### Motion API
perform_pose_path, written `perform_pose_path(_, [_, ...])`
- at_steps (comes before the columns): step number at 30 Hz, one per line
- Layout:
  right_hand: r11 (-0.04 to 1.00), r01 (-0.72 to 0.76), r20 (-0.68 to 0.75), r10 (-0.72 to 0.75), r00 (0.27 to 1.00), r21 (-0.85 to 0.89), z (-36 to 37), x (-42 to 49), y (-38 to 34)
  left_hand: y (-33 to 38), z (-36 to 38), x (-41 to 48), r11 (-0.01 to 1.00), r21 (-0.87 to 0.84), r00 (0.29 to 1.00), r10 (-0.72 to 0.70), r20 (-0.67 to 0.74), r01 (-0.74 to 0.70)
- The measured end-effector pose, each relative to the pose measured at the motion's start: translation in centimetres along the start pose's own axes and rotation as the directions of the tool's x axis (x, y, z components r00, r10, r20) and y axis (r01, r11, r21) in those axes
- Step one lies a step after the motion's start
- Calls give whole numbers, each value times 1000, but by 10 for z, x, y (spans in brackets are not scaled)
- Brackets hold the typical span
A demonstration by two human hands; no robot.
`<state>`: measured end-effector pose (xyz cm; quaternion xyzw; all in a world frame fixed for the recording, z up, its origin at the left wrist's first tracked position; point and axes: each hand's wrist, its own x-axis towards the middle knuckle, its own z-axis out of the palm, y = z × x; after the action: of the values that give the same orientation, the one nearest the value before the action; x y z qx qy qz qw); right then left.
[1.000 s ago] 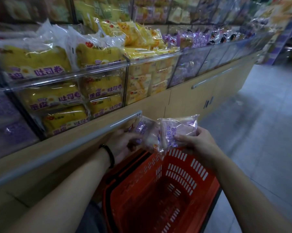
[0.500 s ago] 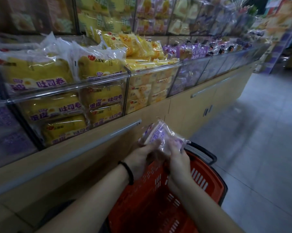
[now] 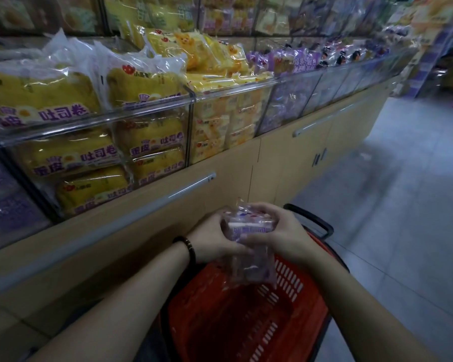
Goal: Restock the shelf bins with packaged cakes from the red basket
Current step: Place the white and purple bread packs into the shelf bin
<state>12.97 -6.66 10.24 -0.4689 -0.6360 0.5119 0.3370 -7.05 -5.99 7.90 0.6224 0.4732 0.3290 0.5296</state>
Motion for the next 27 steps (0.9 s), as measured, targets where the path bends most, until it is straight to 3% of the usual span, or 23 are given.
perform_pose_path(4, [970, 63, -231, -7, 973, 236, -7, 1, 0, 1, -13, 0, 971, -233, 998, -45, 50, 55])
perform_pose_path(8, [828, 122, -369, 108, 923, 547, -10, 7, 2, 1, -21, 0, 920, -392, 1000, 3, 17, 3])
perform_pose_path(10, [759, 155, -398, 148, 905, 633, -4, 10, 4, 5, -18, -3, 913, -407, 999, 18, 46, 2])
perform_pose_path(13, [687, 228, -466, 181, 866, 690, 12, 12, 1, 13, -10, -4, 925, -377, 997, 27, -71, -52])
perform_pose_path(16, [779, 265, -554, 124, 823, 568, 28, 5, -9, 28, -11, -17, 970, -213, 971, 67, -230, -118])
perform_pose_path(19, [881, 224, -470, -2, 883, 417, 35, -14, -31, 49, -25, -48, 990, -48, 937, 112, -332, -136])
perform_pose_path(23, [891, 236, -213, -162, 963, 388, 32, -39, -67, 94, -53, -113, 976, 134, 913, 211, -349, -174])
perform_pose_path(27, [890, 388, -42, -389, 920, 239, 52, -54, -126, 136, -89, -166, 918, 273, 838, 379, -393, -287])
